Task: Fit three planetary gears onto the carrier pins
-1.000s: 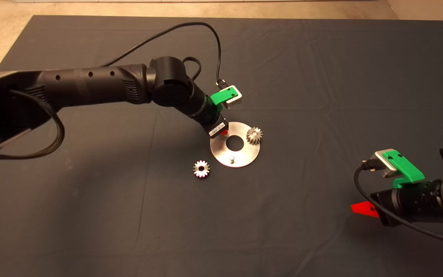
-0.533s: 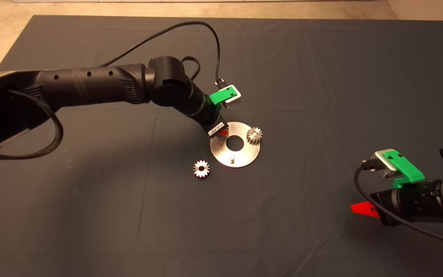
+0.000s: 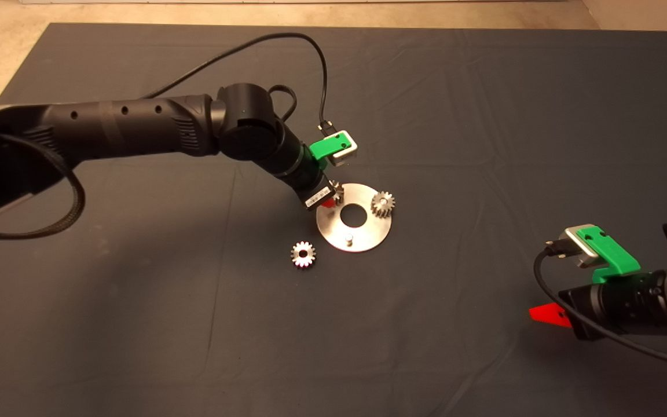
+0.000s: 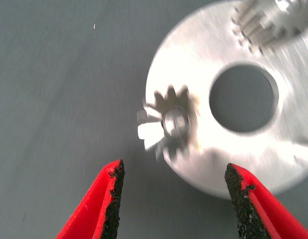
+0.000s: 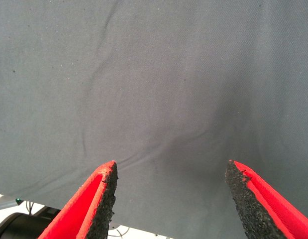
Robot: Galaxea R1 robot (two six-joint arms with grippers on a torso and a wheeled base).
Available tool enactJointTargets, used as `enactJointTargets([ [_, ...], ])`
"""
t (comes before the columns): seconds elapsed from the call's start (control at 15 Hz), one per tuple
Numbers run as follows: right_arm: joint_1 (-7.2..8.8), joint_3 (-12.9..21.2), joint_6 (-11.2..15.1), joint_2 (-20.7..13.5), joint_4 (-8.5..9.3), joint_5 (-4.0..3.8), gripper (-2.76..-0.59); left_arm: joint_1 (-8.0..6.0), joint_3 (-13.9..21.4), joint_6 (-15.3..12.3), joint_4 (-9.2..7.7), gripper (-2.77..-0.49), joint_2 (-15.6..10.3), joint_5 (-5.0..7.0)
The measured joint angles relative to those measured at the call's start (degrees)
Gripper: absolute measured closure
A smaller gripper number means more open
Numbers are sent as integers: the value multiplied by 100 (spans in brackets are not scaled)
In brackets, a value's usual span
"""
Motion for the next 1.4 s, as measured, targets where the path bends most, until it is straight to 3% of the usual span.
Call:
enactJointTargets([
  [0.13,0,0,0,0,0,2,-161,-133,358,-147,-48,-133,-158,278],
  [0.27,0,0,0,2,0,5,-161,-242,912,-453,-72,-133,-338,556],
  [0.33,0,0,0,2,-1,6,-161,-276,1258,-656,-85,-133,-460,639],
  [0.6,0,0,0,30,-2,27,-161,-333,2385,-1572,-151,-133,-848,843],
  [0.87,0,0,0,35,0,71,-161,-363,3224,-2225,-105,-133,-1067,892],
  [1.0,0,0,0,35,0,178,-161,-363,3321,-2345,28,-133,-1082,995],
  [1.13,0,0,0,35,0,189,-161,-363,3324,-2356,164,-133,-1080,1023],
  [1.4,0,0,0,35,0,190,-161,-350,3226,-2356,651,-133,-1045,1032],
])
